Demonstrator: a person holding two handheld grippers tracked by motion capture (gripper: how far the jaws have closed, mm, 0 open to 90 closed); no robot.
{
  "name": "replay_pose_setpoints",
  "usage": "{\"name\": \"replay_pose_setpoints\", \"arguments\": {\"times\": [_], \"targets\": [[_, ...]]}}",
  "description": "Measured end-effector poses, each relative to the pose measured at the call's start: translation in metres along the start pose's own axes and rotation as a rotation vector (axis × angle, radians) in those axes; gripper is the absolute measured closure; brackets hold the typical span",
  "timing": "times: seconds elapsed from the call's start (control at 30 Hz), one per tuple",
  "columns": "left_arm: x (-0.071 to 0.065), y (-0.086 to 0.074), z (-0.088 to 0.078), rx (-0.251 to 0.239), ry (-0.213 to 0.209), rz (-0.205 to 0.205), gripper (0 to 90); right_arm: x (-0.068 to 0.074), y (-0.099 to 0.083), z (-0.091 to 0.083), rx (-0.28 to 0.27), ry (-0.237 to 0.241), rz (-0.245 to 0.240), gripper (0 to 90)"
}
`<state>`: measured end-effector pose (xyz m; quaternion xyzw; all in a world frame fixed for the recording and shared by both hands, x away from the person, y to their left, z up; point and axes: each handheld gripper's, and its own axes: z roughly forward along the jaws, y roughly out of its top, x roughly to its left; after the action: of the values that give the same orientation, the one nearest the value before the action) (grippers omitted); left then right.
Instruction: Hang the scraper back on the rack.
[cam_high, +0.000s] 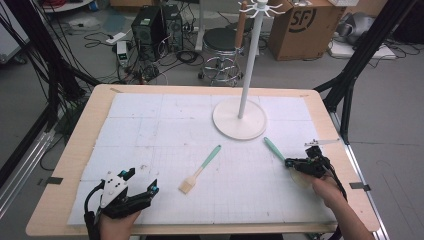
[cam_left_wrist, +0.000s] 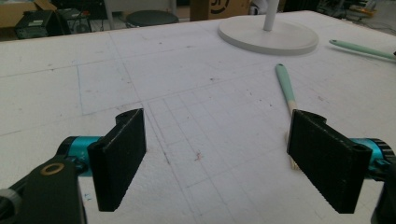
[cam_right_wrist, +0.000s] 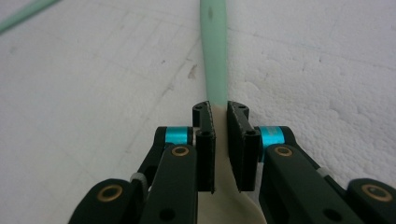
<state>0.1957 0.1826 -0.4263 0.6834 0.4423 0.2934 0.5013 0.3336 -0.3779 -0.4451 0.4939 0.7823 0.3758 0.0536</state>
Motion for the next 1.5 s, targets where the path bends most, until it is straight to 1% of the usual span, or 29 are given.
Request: {"name": "replay_pose_setpoints", "arguments": {"times": [0.03, 0.1, 0.13, 0.17, 0.23, 0.27, 0.3, 0.37, 0.4, 0.47, 0.5, 0.53, 0.63, 0.7, 0.73, 0.87, 0.9, 0.93, 1.0, 1.03, 1.1, 1.17, 1.2, 1.27, 1.3, 1.33, 1.4, 1.47, 1.5], "targets": [[0.0, 0.0, 0.0, 0.001, 0.0, -0.001, 20.4, 0.001, 0.0, -0.001, -0.019, 0.013, 0.008, 82.4], [0.0, 0.0, 0.0, -0.001, 0.001, -0.002, 20.4, 0.004, 0.001, -0.001, -0.033, 0.059, 0.02, 82.4], [0.001, 0.0, 0.0, 0.001, 0.001, -0.001, 20.5, 0.006, 0.001, -0.001, -0.052, 0.074, 0.023, 82.4], [0.0, 0.0, 0.0, -0.001, 0.001, -0.002, 20.5, 0.007, 0.002, -0.001, -0.061, 0.106, 0.032, 82.4], [0.0, 0.0, 0.0, -0.001, 0.001, -0.002, 20.5, 0.011, 0.005, -0.001, -0.101, 0.127, 0.038, 82.3], [0.0, 0.0, 0.0, 0.0, 0.001, -0.001, 20.5, 0.012, 0.007, 0.0, -0.119, 0.167, 0.039, 82.3], [0.0, 0.0, 0.0, -0.001, 0.001, -0.001, 20.5, 0.015, 0.008, -0.001, -0.151, 0.179, 0.041, 82.3], [0.0, 0.0, 0.0, -0.005, 0.003, -0.004, 20.6, 0.019, 0.013, -0.002, -0.199, 0.228, 0.04, 82.3], [0.0, 0.0, -0.001, -0.005, 0.001, -0.003, 20.6, 0.022, 0.015, -0.002, -0.224, 0.239, 0.041, 82.2], [0.0, 0.0, -0.001, -0.004, 0.002, 0.0, 20.6, 0.027, 0.02, -0.003, -0.253, 0.282, 0.052, 82.3], [0.0, 0.0, -0.001, -0.005, 0.003, 0.001, 20.6, 0.029, 0.022, -0.002, -0.274, 0.289, 0.054, 82.2], [0.001, 0.0, -0.001, -0.004, 0.002, 0.003, 20.6, 0.031, 0.024, -0.002, -0.29, 0.307, 0.052, 82.3], [0.001, 0.0, -0.002, -0.005, 0.005, -0.003, 20.6, 0.039, 0.029, 0.0, -0.321, 0.333, 0.051, 82.3], [0.001, 0.0, -0.002, -0.008, 0.004, -0.002, 20.6, 0.044, 0.032, 0.0, -0.357, 0.364, 0.053, 82.2], [0.002, 0.0, -0.002, -0.007, 0.004, -0.001, 20.6, 0.046, 0.033, 0.0, -0.379, 0.373, 0.048, 82.2], [0.002, -0.001, -0.002, -0.002, 0.005, -0.005, 20.6, 0.05, 0.039, -0.004, -0.456, 0.4, 0.072, 82.2], [0.002, -0.001, -0.002, -0.003, 0.005, -0.006, 20.6, 0.051, 0.041, -0.006, -0.478, 0.405, 0.069, 82.3], [0.002, 0.0, -0.002, -0.004, 0.004, -0.003, 20.6, 0.052, 0.043, -0.007, -0.501, 0.411, 0.076, 82.2], [0.002, 0.0, -0.002, -0.004, 0.002, -0.003, 20.6, 0.056, 0.048, -0.011, -0.541, 0.419, 0.071, 82.2], [0.002, 0.0, -0.002, -0.004, 0.002, -0.002, 20.7, 0.058, 0.051, -0.012, -0.557, 0.423, 0.057, 82.2], [0.001, 0.0, -0.002, -0.008, 0.004, -0.002, 20.7, 0.065, 0.057, -0.015, -0.582, 0.444, 0.055, 82.2], [0.001, 0.0, -0.003, -0.009, 0.007, -0.002, 20.7, 0.071, 0.064, -0.017, -0.598, 0.454, 0.039, 82.2], [0.001, 0.0, -0.003, -0.01, 0.009, -0.005, 20.6, 0.075, 0.068, -0.018, -0.615, 0.458, 0.036, 82.2], [0.002, 0.0, -0.003, -0.011, 0.011, -0.005, 20.6, 0.081, 0.074, -0.021, -0.639, 0.474, 0.037, 82.2], [0.003, 0.0, -0.004, -0.012, 0.01, -0.004, 20.6, 0.084, 0.077, -0.022, -0.66, 0.482, 0.038, 82.2], [0.002, 0.0, -0.004, -0.015, 0.01, -0.011, 20.6, 0.086, 0.08, -0.024, -0.674, 0.494, 0.039, 82.3], [0.003, -0.001, -0.004, -0.014, 0.008, -0.008, 20.6, 0.09, 0.086, -0.027, -0.706, 0.498, 0.026, 82.3], [0.004, -0.001, -0.003, -0.011, 0.007, -0.011, 20.5, 0.094, 0.092, -0.029, -0.731, 0.503, 0.026, 82.3], [0.005, -0.001, -0.003, -0.01, 0.007, -0.012, 20.6, 0.096, 0.095, -0.03, -0.732, 0.508, 0.019, 82.2]]}}
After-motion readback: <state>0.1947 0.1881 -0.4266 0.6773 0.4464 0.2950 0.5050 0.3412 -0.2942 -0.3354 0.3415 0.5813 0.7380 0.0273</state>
